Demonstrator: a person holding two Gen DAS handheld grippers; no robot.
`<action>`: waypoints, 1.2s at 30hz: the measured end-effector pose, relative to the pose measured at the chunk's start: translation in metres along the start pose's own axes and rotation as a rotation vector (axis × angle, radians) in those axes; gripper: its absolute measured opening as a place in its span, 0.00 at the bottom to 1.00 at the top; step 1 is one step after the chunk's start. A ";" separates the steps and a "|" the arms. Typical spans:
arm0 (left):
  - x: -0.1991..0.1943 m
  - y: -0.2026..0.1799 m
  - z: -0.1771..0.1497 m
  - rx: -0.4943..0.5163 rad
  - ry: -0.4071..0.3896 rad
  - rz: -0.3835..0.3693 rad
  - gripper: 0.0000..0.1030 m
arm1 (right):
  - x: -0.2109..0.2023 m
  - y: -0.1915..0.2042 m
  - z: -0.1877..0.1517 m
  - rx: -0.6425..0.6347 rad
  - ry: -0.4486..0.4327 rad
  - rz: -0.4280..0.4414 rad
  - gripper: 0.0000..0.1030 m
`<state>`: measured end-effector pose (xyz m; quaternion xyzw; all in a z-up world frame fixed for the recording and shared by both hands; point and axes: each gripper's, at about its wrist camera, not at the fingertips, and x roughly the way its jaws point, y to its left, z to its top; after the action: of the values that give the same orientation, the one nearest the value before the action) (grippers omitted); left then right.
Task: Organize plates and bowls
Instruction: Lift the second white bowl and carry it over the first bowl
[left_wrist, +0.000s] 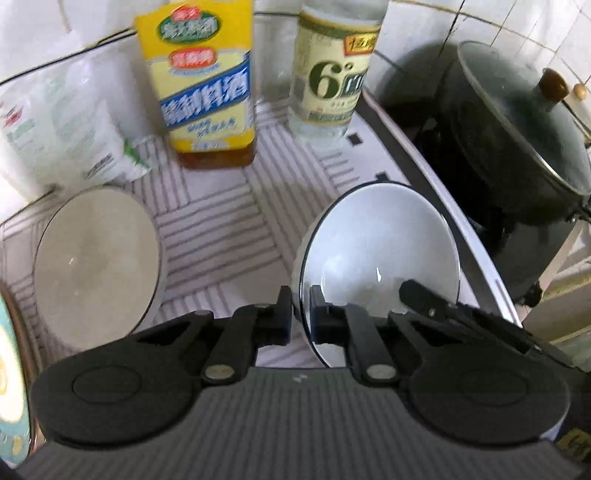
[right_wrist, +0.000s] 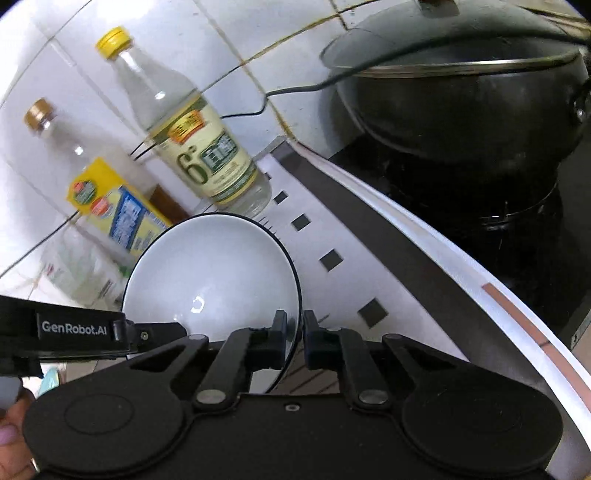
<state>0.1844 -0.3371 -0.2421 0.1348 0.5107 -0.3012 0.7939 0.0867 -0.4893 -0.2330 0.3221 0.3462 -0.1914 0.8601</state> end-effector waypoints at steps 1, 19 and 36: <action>-0.003 0.002 -0.002 -0.004 -0.002 -0.003 0.08 | -0.003 0.004 -0.002 -0.014 0.001 -0.004 0.12; -0.115 0.038 -0.050 -0.105 -0.059 0.001 0.07 | -0.094 0.058 -0.018 -0.118 -0.018 0.126 0.14; -0.159 0.064 -0.124 -0.220 -0.050 0.057 0.08 | -0.135 0.101 -0.049 -0.343 0.075 0.190 0.14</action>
<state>0.0865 -0.1682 -0.1608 0.0539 0.5167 -0.2242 0.8245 0.0268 -0.3684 -0.1209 0.2090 0.3737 -0.0356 0.9030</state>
